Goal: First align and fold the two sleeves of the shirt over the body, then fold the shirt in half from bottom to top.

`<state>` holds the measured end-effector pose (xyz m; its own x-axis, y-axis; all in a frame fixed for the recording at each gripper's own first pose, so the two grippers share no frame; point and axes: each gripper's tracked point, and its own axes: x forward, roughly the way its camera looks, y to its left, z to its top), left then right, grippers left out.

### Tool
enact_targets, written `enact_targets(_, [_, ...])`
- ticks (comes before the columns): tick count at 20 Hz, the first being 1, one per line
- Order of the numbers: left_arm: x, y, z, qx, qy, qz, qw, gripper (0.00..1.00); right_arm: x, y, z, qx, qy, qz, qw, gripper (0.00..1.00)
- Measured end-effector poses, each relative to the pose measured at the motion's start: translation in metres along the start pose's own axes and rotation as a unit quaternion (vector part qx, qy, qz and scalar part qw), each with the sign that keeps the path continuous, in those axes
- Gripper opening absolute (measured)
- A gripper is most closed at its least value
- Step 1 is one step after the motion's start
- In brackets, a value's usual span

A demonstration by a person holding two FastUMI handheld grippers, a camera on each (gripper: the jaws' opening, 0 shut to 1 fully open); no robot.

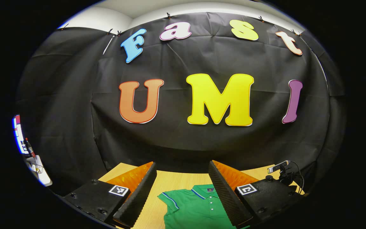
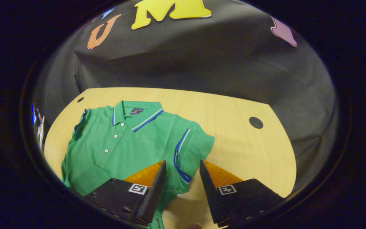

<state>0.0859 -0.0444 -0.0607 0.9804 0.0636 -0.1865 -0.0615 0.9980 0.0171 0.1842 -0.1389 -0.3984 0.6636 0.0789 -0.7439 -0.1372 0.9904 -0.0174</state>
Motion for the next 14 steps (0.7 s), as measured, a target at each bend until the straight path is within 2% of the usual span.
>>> enact_targets(2, [0.002, -0.004, 0.001, 0.005, 0.000, -0.002, 1.000, 1.00, 0.006, 0.000, -0.007, 0.005, 0.014, 0.005, 1.000, 0.51])
enact_targets(3, [0.001, -0.005, 0.002, 0.007, -0.001, -0.004, 1.000, 1.00, 0.008, 0.002, -0.009, 0.007, 0.019, 0.009, 1.000, 0.47])
enact_targets(5, [0.002, -0.007, 0.004, 0.012, -0.004, -0.005, 1.000, 1.00, 0.013, 0.003, -0.015, 0.002, 0.031, 0.013, 0.999, 0.46])
enact_targets(6, [0.001, -0.007, 0.004, 0.014, -0.004, -0.005, 1.000, 1.00, 0.013, -0.002, -0.017, -0.002, 0.033, -0.001, 0.999, 0.46])
enact_targets(8, [0.000, -0.008, 0.005, 0.017, -0.005, -0.005, 1.000, 1.00, 0.014, -0.002, -0.018, 0.006, 0.036, 0.001, 0.999, 0.08])
enact_targets(10, [0.000, -0.006, 0.005, 0.015, -0.006, -0.004, 1.000, 1.00, 0.007, 0.001, -0.008, 0.021, 0.031, 0.014, 0.999, 0.01])
enact_targets(14, [-0.003, 0.003, 0.000, 0.001, 0.000, 0.004, 1.000, 1.00, -0.022, 0.003, 0.036, 0.047, -0.025, 0.012, 0.999, 0.00])
